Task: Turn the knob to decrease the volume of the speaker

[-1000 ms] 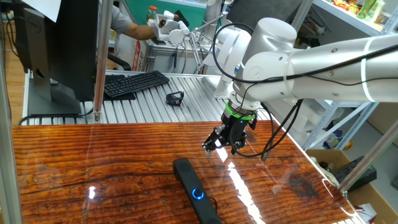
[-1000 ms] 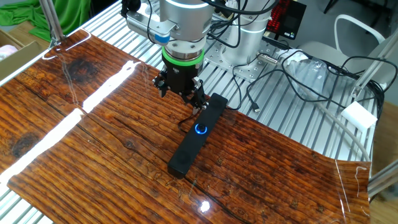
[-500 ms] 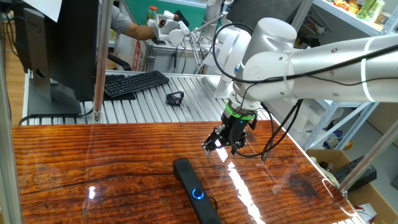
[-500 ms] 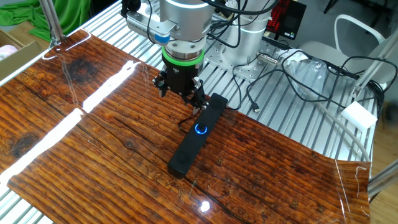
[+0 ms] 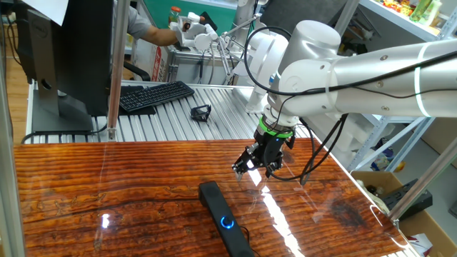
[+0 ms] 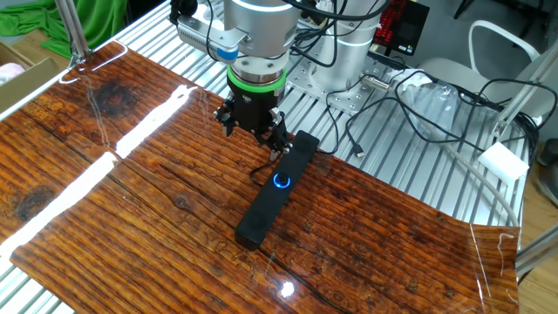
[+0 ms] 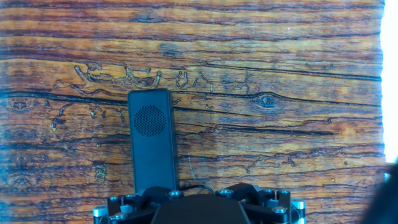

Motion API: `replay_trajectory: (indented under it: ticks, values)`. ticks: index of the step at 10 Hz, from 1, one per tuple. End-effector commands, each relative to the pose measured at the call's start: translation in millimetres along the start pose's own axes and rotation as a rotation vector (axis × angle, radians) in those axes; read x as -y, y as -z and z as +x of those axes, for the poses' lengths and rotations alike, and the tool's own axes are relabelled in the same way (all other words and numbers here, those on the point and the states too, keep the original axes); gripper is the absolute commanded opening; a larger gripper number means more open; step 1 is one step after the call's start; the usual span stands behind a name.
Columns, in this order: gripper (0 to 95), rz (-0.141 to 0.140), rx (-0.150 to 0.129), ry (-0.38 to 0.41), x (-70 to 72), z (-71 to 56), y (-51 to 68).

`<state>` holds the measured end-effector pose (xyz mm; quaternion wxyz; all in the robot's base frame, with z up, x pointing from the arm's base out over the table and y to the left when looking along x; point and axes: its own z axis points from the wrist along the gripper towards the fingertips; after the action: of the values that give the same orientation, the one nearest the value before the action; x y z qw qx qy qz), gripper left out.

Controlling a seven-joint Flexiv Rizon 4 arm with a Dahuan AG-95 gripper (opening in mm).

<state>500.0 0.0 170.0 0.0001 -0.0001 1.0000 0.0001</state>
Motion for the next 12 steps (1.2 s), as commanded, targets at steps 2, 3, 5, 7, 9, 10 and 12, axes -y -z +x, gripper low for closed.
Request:
replay_trajectory:
  ticks: [2,3,5,7,9,10,12]
  values:
    - [0.0,0.032,0.009,0.026,-0.2,0.4,-0.6]
    - [0.0,0.032,0.009,0.025,-0.6,1.4,-1.7]
    - [0.0,0.032,0.011,0.023,-1.3,3.3,-3.5]
    - [0.0,0.031,0.011,0.024,-1.7,5.0,-4.9]
    - [0.0,0.03,0.012,0.025,-2.2,5.3,-6.2]
    - [0.0,0.03,0.013,0.024,-2.3,5.9,-6.5]
    - [0.0,0.03,0.013,0.023,-2.6,7.7,-7.6]
